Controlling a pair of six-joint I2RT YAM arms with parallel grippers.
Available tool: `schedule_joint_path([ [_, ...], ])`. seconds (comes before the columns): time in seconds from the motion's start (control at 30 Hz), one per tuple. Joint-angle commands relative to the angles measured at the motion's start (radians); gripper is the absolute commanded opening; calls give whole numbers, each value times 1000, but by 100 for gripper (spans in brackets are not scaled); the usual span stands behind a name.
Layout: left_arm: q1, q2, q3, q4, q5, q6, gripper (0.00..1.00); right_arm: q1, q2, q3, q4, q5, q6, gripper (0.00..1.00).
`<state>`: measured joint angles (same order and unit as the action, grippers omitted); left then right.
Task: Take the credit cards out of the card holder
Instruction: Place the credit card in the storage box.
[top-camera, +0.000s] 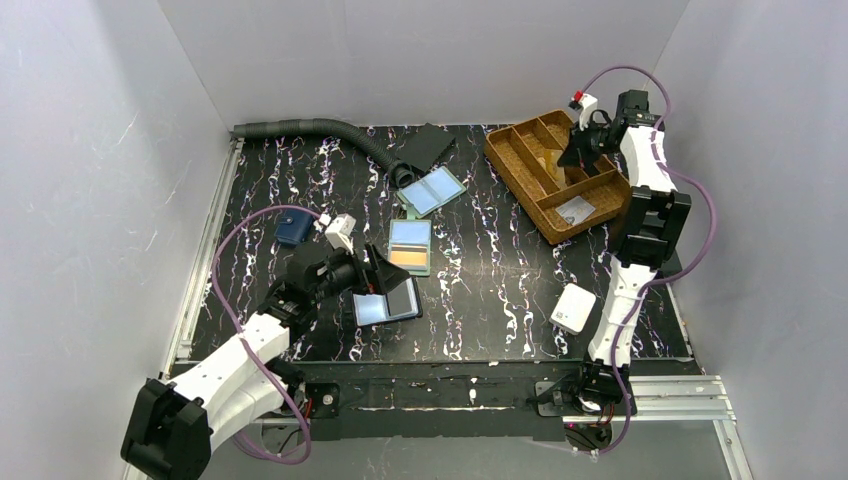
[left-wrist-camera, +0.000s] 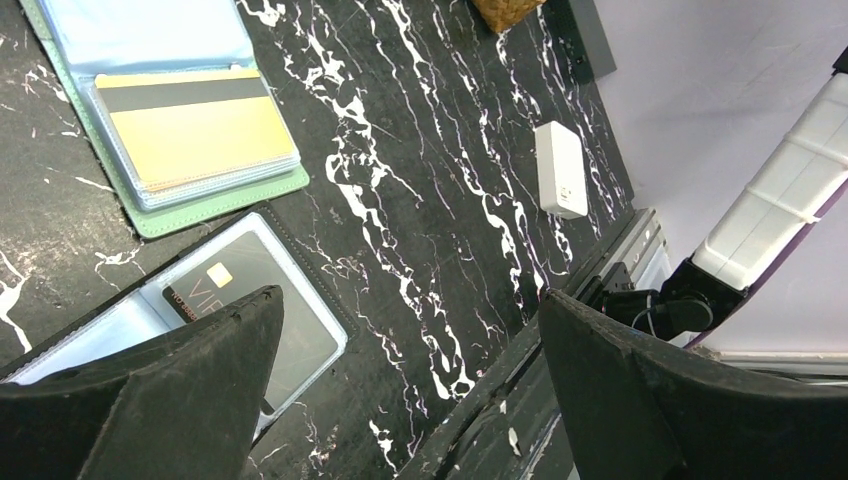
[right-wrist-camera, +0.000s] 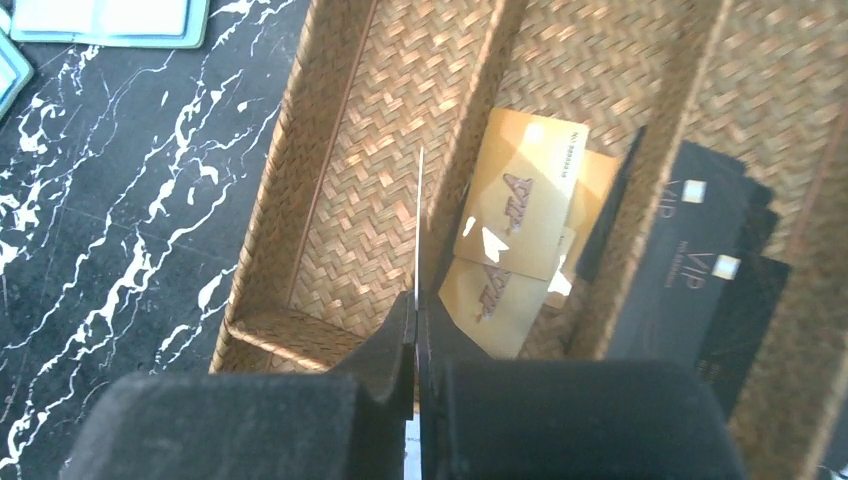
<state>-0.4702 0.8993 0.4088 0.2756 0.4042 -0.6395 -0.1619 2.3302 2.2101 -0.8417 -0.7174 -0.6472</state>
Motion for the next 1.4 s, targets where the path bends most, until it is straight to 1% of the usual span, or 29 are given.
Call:
schedule_joint_path([
  [0.0, 5, 21, 38, -6, 6, 22, 98, 9, 33, 30, -53, -47, 37, 1],
  [0.17, 5, 8, 25, -6, 7, 19, 98, 9, 63, 89, -17, 53, 107, 1],
  [0.3, 6, -25, 1, -6, -2, 15, 98, 11, 89, 134, -1, 71, 147, 1],
  [0.43, 7, -47, -14, -6, -7, 14, 98, 33, 122, 186, -9, 118, 153, 1],
  [0.63, 7, -59, -16, -6, -2, 14, 98, 95, 149, 195, -25, 224, 114, 2],
  [0.73, 7, -73, -24, -6, -5, 12, 98, 109, 156, 194, -9, 285, 115, 7],
  [0.83, 7, -84, -30, -6, -8, 9, 98, 113, 155, 193, 31, 359, 133, 17],
  [1.03, 7, -82, -21, -6, -6, 3, 98, 116, 153, 192, 116, 483, 152, 26],
  [1.13, 7, -80, -12, -6, -2, 3, 98, 117, 154, 192, 143, 541, 153, 37],
  [1.27, 7, -86, -6, -6, -2, -1, 98, 117, 123, 178, 154, 560, 153, 41],
  [1.37, 7, -85, 4, -6, -2, -2, 98, 117, 54, 120, 153, 522, 154, 41],
])
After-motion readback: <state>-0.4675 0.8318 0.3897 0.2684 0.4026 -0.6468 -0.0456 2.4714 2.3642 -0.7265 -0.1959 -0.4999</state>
